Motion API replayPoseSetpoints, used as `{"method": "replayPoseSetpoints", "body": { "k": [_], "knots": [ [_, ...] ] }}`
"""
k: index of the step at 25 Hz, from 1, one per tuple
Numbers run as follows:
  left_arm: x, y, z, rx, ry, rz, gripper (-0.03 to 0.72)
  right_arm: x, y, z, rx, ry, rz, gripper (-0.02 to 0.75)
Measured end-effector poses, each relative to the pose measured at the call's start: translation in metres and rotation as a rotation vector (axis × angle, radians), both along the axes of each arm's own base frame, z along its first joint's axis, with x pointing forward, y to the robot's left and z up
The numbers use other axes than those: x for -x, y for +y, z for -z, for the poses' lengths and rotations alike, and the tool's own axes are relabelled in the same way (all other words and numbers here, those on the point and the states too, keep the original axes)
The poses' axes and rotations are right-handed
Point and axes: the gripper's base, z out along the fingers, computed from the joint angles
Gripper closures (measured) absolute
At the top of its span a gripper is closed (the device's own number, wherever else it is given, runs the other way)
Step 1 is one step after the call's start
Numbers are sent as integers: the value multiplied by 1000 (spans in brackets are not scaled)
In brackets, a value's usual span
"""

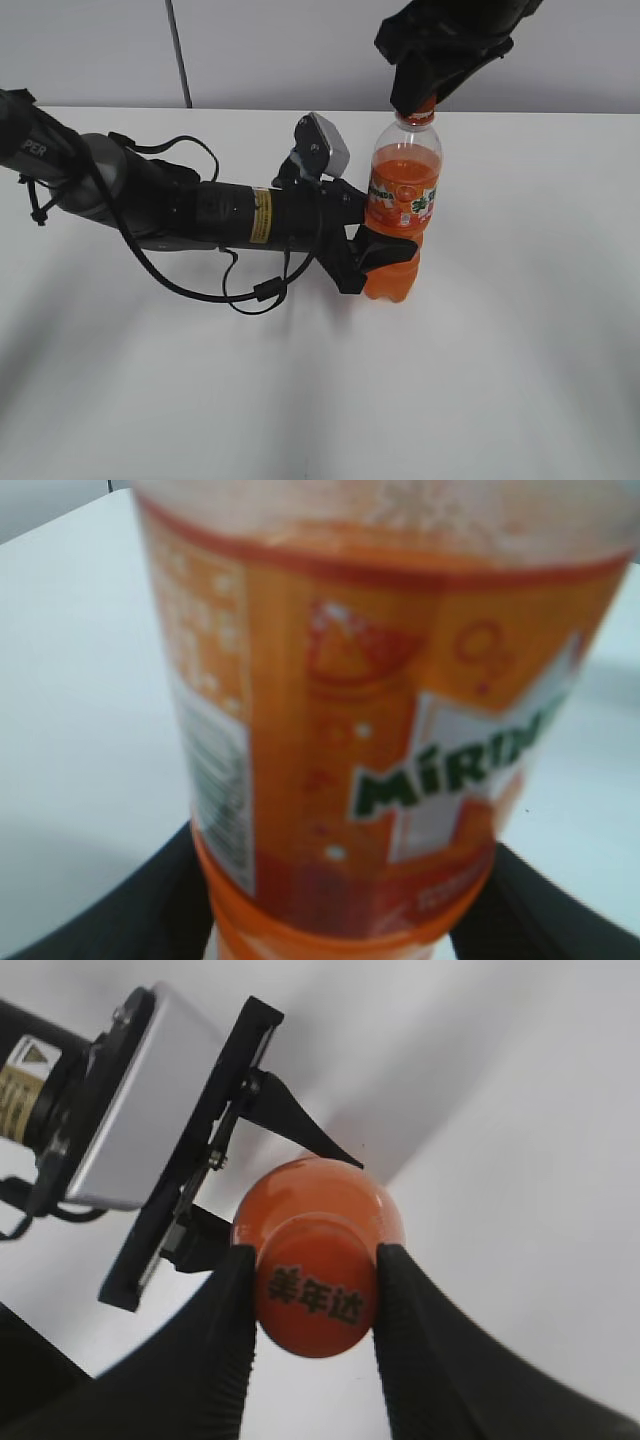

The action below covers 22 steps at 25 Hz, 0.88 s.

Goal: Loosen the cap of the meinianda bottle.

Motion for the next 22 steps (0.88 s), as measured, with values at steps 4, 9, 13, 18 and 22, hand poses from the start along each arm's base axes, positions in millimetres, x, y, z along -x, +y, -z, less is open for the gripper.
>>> {"method": "replayPoseSetpoints", "body": {
  "k": [4,9,13,18,22],
  "knots": [
    [0,0,0,0,0,0,278,0,0,0,91,-81,-309,466],
    [0,0,0,0,-1,0,278,0,-1,-1,199,-174,-652,466],
    [0,0,0,0,-2,1,278,0,-1,-2,266,-231,-871,466],
    [0,0,0,0,-2,1,278,0,-1,-2,310,-270,-1020,466],
    [0,0,0,-1,-2,0,278,0,-1,-2,348,-304,-1151,466]
  ]
}}
